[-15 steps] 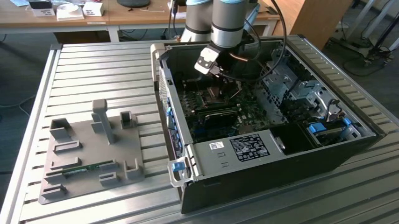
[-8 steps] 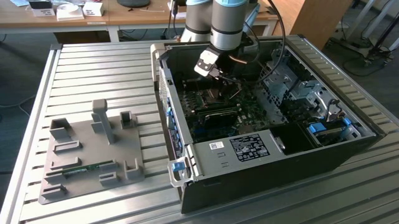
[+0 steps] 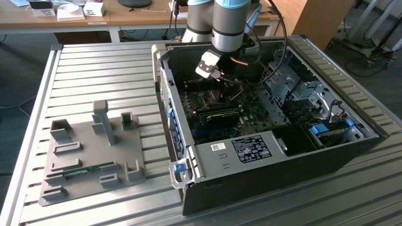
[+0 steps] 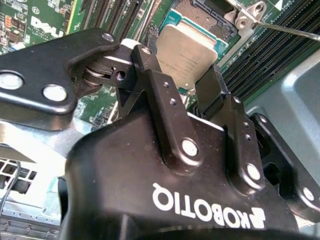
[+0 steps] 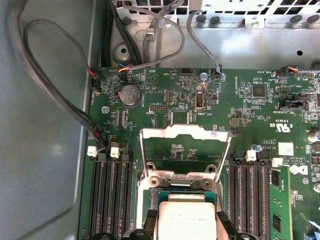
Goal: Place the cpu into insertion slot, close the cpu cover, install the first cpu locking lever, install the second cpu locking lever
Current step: 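Place the cpu into insertion slot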
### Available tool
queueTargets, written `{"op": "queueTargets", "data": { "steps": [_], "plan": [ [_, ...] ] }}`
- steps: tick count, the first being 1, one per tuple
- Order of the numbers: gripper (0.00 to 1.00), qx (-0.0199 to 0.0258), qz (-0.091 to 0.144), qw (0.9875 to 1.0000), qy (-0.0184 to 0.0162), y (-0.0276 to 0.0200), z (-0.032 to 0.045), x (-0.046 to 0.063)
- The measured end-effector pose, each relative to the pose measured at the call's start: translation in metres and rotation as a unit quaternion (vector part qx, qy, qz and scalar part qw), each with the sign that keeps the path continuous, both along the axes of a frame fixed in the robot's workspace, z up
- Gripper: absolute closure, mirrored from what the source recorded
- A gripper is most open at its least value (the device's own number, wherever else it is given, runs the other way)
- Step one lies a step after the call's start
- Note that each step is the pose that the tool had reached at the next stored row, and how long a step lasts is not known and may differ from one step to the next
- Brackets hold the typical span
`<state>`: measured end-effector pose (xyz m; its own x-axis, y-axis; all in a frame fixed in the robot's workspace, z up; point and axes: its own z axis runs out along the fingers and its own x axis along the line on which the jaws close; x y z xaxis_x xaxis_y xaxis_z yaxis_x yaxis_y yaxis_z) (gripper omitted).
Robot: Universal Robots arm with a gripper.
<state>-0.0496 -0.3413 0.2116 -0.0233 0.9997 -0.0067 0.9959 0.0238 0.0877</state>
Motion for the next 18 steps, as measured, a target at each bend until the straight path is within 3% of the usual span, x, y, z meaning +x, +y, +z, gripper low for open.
{"op": "queueTargets", "data": {
  "steps": [15, 18],
  "plan": [
    [0.46, 0.0, 0.0, 1.0, -0.0001, 0.0, -0.0057, -0.0038],
    [0.46, 0.003, 0.0, 1.0, -0.0001, 0.0001, -0.0073, -0.0047]
  ]
}}
